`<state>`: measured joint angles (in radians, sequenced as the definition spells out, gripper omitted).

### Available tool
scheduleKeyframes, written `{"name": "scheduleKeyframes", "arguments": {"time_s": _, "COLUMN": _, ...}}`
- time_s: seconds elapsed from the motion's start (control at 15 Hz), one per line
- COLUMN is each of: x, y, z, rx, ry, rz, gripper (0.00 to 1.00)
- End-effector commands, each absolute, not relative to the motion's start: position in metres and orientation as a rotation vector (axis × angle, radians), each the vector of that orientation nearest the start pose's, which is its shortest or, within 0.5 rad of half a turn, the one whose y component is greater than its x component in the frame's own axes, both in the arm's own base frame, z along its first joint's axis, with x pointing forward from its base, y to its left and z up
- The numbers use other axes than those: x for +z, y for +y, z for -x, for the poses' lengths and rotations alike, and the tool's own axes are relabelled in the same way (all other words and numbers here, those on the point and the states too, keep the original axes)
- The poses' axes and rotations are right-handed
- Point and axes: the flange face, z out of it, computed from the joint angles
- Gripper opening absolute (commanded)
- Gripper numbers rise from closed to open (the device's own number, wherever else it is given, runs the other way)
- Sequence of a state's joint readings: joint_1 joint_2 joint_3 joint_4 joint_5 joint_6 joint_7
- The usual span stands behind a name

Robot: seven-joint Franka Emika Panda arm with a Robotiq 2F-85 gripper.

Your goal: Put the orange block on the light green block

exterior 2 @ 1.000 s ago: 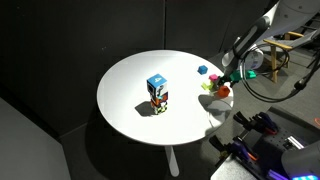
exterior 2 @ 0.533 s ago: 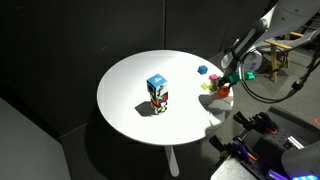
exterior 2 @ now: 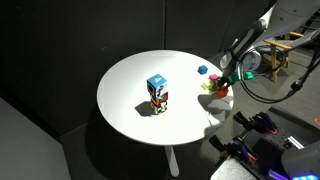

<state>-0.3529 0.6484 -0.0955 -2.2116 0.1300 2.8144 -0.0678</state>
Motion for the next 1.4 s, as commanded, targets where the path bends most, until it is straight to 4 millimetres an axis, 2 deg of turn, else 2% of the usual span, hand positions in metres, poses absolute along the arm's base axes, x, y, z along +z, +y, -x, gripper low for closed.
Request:
{"name": "scheduleKeyframes", "arguments": {"time_s": 0.0, "x": 0.094, "y": -0.227, "z": -0.476, "rx": 0.084, "ry": 0.707, "rz": 3.073, "gripper": 0.29}}
{"name": "scheduleKeyframes", "arguments": {"time_s": 0.87, "x": 0.142, "y": -0.189, "z": -0.513, "rx": 0.115, "ry": 0.570, "rz": 3.089, "gripper": 0.29}}
{"name": "scheduleKeyframes", "arguments": {"time_s": 1.33, "x": 0.169, "y": -0.190, "z": -0.549, "rx": -0.031, "ry": 0.557, "rz": 3.096, "gripper": 0.29}}
